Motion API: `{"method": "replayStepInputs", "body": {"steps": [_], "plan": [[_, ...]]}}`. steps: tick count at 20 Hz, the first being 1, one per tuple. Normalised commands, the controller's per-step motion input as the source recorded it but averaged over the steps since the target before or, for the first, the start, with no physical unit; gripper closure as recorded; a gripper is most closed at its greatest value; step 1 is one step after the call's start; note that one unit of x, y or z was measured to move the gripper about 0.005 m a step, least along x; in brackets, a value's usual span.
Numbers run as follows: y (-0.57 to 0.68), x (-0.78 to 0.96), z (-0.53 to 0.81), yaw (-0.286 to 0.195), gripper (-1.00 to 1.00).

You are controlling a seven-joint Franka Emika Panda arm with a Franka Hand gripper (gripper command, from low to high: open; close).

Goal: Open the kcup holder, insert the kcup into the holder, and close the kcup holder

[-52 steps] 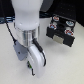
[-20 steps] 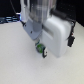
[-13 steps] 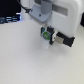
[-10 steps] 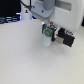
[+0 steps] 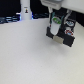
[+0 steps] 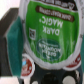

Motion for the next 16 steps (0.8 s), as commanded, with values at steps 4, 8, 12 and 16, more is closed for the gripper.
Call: {"method": "replayStepInputs", "body": {"steps": [4,8,12,16], "plan": [[0.47,-0.38,0.11,0.081,1.00],[0.42,-0.51,0.00,0.095,1.00],[0.39,-0.55,-0.02,0.107,1.00],[0.36,-0.57,-0.04,0.113,1.00]]}}
